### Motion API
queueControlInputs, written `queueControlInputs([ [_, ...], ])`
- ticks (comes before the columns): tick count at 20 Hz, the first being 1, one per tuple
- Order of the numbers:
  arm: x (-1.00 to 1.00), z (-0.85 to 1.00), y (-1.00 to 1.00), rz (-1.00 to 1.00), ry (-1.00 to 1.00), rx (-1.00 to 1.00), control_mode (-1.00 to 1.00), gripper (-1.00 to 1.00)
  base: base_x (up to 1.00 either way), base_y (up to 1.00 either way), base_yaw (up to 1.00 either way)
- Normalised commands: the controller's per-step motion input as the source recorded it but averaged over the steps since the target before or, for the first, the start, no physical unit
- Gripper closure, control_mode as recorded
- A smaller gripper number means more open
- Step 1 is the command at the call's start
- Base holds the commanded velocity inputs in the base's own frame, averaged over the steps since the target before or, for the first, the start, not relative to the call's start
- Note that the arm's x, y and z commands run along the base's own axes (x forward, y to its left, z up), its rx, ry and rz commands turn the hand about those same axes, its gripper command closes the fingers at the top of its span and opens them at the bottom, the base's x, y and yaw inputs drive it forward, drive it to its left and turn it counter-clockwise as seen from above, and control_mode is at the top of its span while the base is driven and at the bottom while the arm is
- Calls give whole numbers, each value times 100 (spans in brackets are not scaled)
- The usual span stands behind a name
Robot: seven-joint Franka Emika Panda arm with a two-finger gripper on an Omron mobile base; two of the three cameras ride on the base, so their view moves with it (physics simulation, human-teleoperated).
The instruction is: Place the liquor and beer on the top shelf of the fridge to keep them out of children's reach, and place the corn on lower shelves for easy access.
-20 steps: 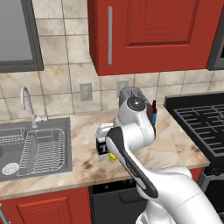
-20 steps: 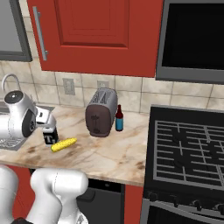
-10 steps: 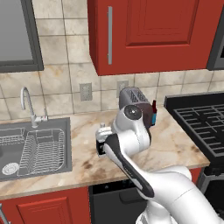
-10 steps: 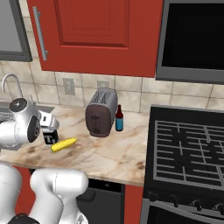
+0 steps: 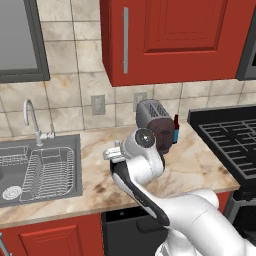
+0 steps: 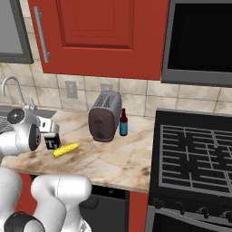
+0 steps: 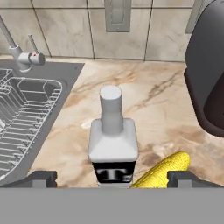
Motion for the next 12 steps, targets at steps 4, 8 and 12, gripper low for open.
queueControlInputs([
  [4,21,-7,11,0,-6,0,-100,-100,0,0,0],
  [8,27,-14,0,0,-1,0,-100,-100,0,0,0],
  [12,26,-16,0,0,0,0,-100,-100,0,0,0],
])
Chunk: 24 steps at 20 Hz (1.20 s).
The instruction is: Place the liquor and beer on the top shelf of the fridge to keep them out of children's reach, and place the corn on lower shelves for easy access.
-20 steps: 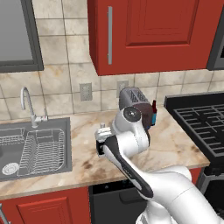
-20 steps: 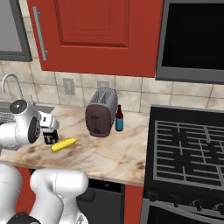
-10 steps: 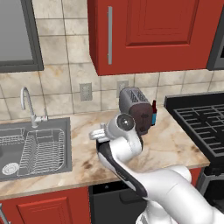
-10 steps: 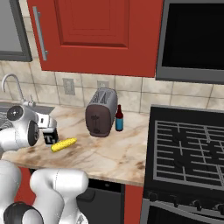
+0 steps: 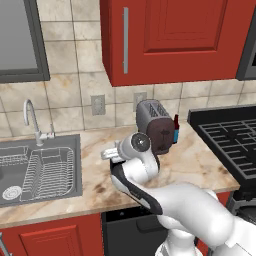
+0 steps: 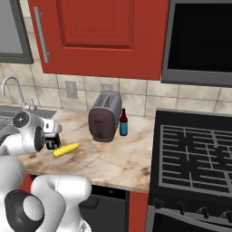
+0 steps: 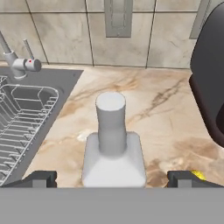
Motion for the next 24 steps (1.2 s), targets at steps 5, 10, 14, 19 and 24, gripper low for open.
queueControlInputs([
  [5,27,-15,0,0,0,0,-100,-100,0,0,0],
  [10,27,-15,3,0,0,0,-100,-100,0,0,0],
  [14,25,-16,2,0,0,0,-100,-100,0,0,0],
  [19,20,-17,3,0,0,0,-100,-100,0,0,0],
  [24,23,-17,5,0,0,0,-100,-100,0,0,0],
])
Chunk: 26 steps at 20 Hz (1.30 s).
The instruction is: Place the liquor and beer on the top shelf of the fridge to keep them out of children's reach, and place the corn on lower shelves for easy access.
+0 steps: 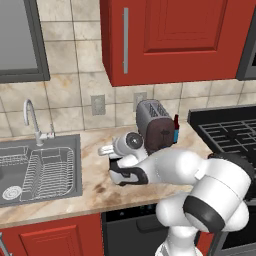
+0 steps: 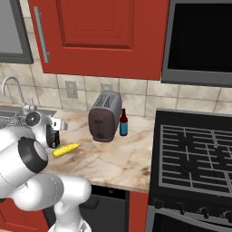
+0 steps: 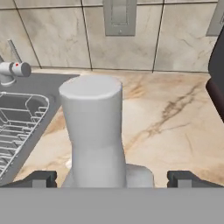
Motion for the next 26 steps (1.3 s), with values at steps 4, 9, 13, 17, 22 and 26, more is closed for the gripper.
queueControlInputs([
  [4,24,-14,11,0,0,0,-100,100,0,0,0],
  [9,13,-1,5,0,0,0,-100,100,0,0,0],
  [13,1,0,1,0,0,0,-100,100,0,0,0],
  [17,-21,10,3,0,0,0,-100,100,0,0,0],
  [22,-51,73,-3,0,0,0,-100,100,0,0,0],
  [26,-51,100,-28,0,0,0,-100,100,0,0,0],
])
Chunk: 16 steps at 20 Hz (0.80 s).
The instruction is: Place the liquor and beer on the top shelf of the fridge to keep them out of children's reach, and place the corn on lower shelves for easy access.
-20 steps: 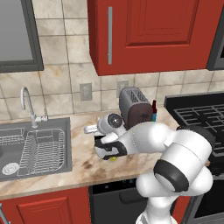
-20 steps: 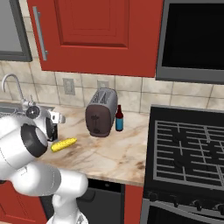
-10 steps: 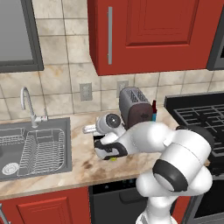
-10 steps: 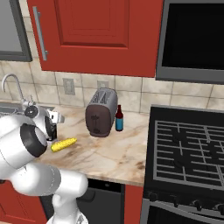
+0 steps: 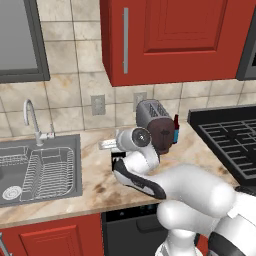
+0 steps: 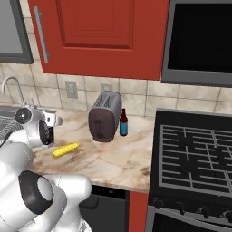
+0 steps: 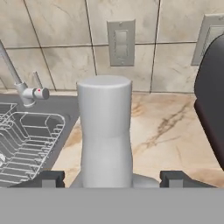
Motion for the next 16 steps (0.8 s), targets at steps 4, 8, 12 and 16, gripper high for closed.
queueControlInputs([
  [4,-40,96,-58,0,0,1,-100,100,0,0,0],
  [8,-41,70,-72,0,0,1,-100,100,0,0,0],
  [12,-56,57,-66,0,0,0,-100,100,0,0,0],
  [16,-76,52,-64,0,0,-4,-100,100,0,0,0],
])
